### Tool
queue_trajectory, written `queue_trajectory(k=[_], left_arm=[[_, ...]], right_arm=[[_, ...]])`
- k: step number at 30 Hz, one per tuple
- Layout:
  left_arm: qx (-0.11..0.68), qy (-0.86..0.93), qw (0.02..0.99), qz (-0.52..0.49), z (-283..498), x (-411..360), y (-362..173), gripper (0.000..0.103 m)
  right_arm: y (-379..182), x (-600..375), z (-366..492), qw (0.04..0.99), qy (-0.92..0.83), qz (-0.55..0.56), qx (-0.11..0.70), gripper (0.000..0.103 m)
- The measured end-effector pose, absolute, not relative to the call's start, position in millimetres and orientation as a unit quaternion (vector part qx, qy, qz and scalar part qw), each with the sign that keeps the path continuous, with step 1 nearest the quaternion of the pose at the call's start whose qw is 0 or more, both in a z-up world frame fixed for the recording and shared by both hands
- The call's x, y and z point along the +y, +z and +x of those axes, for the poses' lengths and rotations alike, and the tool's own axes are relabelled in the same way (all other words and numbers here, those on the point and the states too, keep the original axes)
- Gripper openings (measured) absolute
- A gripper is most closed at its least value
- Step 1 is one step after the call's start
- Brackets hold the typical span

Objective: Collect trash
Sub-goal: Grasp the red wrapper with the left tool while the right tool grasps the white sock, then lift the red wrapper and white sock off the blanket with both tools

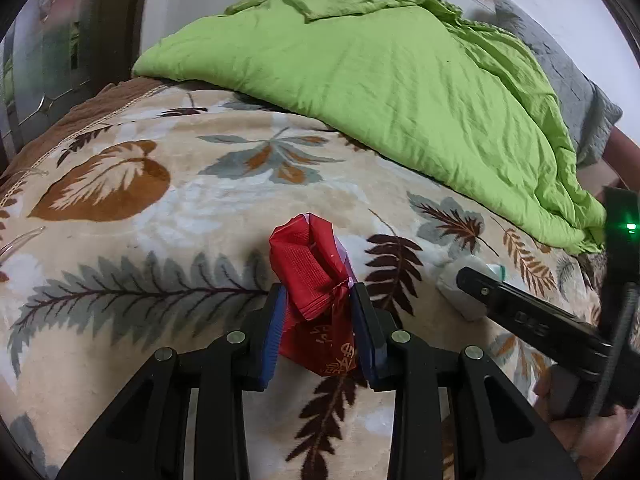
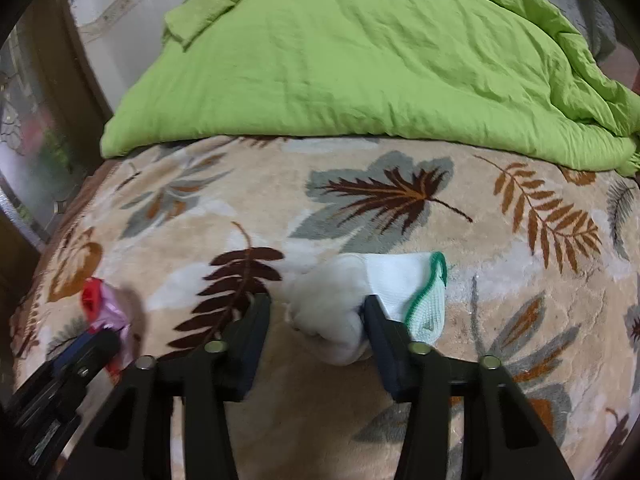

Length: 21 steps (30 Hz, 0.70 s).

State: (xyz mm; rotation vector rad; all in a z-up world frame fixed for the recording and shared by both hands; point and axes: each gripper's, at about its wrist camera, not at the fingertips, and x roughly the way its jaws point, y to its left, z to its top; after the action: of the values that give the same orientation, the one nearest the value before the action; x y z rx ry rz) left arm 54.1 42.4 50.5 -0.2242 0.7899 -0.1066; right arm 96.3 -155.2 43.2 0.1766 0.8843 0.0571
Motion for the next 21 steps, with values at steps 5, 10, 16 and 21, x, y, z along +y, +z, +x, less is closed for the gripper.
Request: queue_trajectory(k=[5,10,16,21], left_arm=[[0.382,-0.066,0.916,-0.098,52,34,53,0.032],[0.383,-0.081,0.916,-0.087,46,19,55,0.032],[0.367,-0.082,0.926,-0.044,36,-1,60,0.032],[0.364,-0.082,0.927,-0.023,34,-10,59,0.032]], right_arm=[[53,-169,72,0.903,0.038,0.113,0.414,0.022],[73,-171,27,0.92,0.038,0.103,0.377,0.021],[83,-186,-7,0.928,0.019,0.121,0.352,0.022],[82,-197,-6,0.93,0.015,0.125,0.344,0.022]])
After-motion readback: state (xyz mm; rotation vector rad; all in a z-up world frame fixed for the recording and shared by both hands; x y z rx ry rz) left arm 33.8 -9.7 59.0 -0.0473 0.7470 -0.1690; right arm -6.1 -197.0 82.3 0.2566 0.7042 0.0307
